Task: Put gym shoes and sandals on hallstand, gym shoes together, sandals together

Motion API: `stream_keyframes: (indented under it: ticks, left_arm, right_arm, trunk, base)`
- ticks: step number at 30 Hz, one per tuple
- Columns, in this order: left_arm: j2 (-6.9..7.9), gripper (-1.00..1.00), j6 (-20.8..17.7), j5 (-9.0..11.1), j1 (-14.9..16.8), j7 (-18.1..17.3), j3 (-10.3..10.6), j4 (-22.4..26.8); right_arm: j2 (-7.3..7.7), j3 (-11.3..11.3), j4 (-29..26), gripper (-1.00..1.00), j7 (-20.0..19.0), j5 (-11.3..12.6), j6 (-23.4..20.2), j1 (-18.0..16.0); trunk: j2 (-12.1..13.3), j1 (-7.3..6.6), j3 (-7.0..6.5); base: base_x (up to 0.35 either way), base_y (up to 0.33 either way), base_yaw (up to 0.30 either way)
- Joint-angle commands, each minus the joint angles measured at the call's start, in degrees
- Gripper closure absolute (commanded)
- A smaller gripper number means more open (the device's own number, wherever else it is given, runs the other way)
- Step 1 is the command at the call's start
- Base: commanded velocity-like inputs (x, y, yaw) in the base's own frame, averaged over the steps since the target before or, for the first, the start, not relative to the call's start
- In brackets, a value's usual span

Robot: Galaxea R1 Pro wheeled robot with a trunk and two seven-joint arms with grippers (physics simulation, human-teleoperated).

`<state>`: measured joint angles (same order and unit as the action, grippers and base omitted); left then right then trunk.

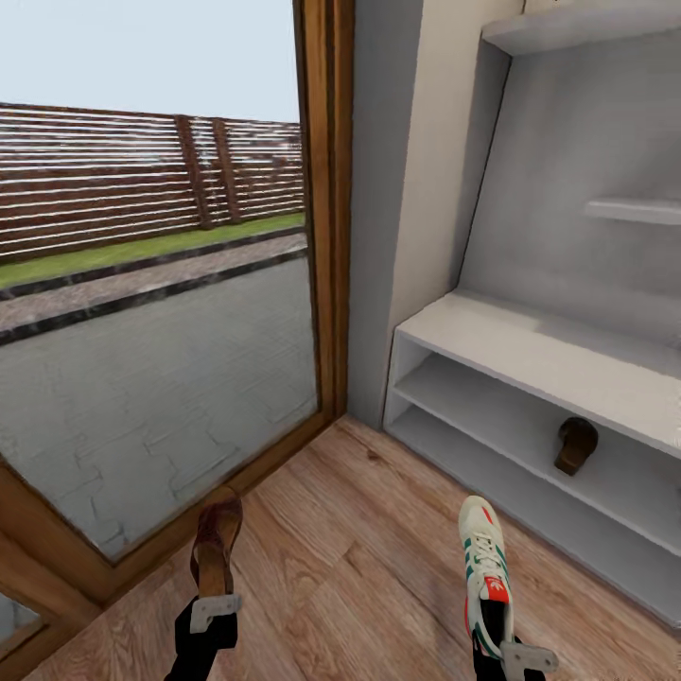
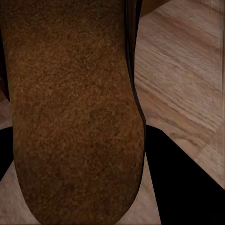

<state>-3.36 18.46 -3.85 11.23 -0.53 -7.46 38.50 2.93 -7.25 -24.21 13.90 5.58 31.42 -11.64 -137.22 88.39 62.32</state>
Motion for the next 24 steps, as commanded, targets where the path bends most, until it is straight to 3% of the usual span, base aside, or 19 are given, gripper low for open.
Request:
stream_keyframes:
  ticks: [1,12,24]
  left_arm:
    - [-0.06,1.0,0.17,-0.55,0.02,0.0,-0.27,0.0]
    - [-0.06,1.0,0.17,-0.55,0.02,0.0,-0.36,0.0]
    - [-0.06,1.0,0.17,-0.49,0.02,-0.23,-0.36,-0.08]
  right_arm:
    - [0.06,-0.49,0.04,1.0,0.25,0.57,0.22,-0.05]
    - [0.06,-0.49,0.02,1.0,0.25,0.57,0.2,-0.05]
    - [0.06,-0.49,0.04,1.0,0.25,0.57,0.22,-0.05]
  trunk:
    - [-0.02,0.0,0.04]
    - [-0.02,0.0,0.04]
    - [-0.02,0.0,0.04]
  base:
    - [0.041,0.058,-0.264]
    - [0.011,0.021,-0.264]
    - [0.064,0.264,-0.264]
